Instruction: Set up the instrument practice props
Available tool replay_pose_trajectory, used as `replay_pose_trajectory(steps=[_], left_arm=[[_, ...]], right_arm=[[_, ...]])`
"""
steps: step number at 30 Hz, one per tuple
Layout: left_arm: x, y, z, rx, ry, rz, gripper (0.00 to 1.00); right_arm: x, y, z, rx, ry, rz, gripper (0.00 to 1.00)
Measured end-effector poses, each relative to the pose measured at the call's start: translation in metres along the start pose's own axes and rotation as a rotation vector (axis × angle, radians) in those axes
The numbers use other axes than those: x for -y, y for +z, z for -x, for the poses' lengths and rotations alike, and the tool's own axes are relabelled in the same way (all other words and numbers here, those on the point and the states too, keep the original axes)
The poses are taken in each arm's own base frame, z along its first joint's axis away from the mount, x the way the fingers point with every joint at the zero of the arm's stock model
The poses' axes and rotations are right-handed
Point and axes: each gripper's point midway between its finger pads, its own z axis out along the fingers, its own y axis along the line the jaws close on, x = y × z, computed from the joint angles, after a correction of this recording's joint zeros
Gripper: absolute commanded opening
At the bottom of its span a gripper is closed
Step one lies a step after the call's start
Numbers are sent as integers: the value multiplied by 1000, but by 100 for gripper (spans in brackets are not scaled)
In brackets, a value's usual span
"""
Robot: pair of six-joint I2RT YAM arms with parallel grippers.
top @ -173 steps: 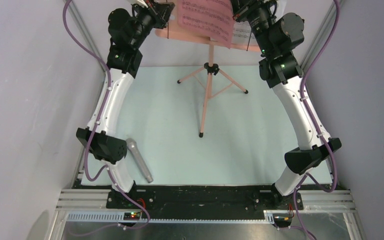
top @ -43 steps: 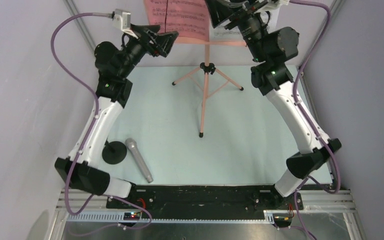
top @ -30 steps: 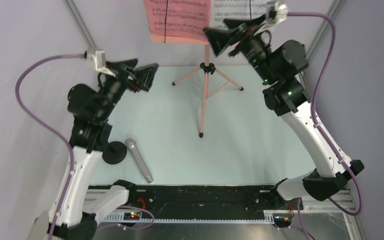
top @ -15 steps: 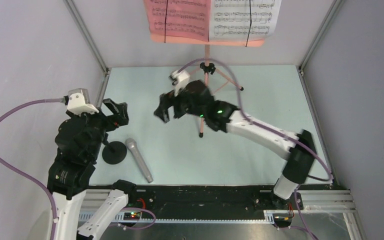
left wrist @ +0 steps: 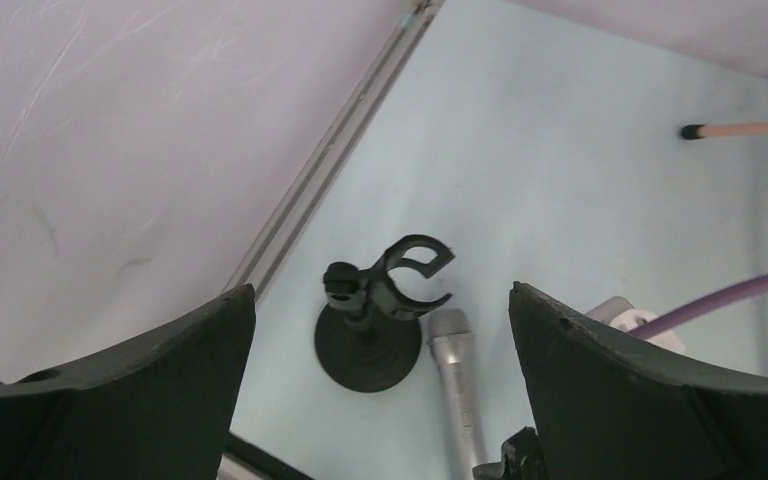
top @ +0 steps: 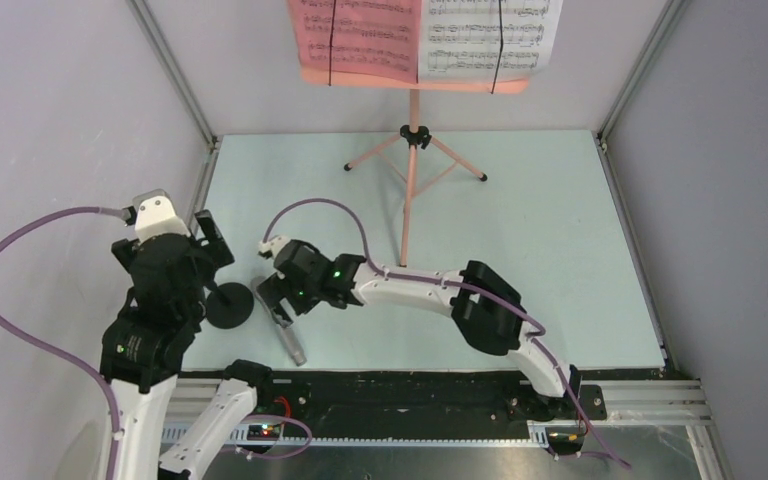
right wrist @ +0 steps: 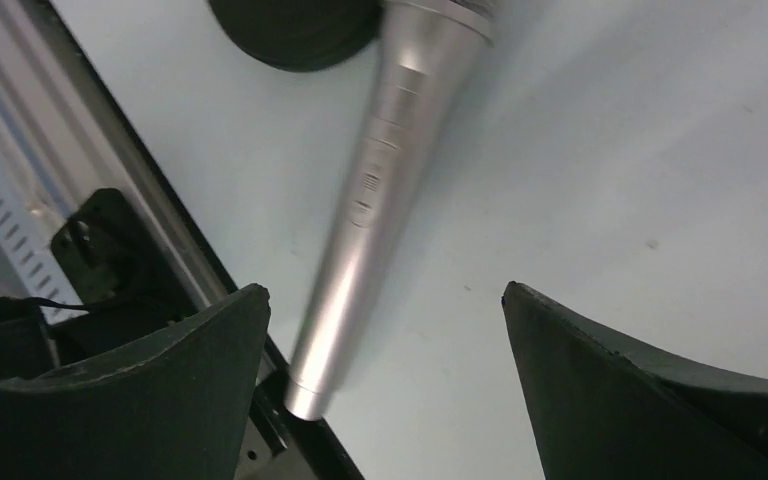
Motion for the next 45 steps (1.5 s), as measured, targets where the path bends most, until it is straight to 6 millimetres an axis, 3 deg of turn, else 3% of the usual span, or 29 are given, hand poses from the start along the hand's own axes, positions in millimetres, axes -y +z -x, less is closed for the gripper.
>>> replay_pose_trajectory(steps=[3, 6, 16, 21, 27, 29, 40, 42, 45], left_arm=[[-7, 9, -11, -48, 12, 63, 100], [-10, 18, -20, -93, 9, 100, 100], [-14, 39, -46, -172, -118, 143, 100], [-11, 59, -64, -247, -200, 164, 100], [-10, 69, -67, -267, -265, 177, 96], [-10, 67, -64, -252, -281, 174, 96], [-3, 61, -67, -257, -307, 116, 100], [-4, 62, -68, -263, -305, 120, 97], [-6, 65, -72, -281, -302, 134, 82]], right_arm=[[-18, 9, 1, 8, -19, 24, 92], [-23, 19, -2, 2, -30, 22, 90], [-5, 62, -35, -62, -99, -133, 80], [0, 60, -39, -57, -132, -204, 59], [10, 59, -40, -47, -146, -241, 25], [14, 57, -41, -43, -139, -240, 21], [59, 29, -50, -67, -72, -261, 20], [66, 26, -50, -72, -62, -262, 21], [72, 23, -50, -77, -46, -250, 21]])
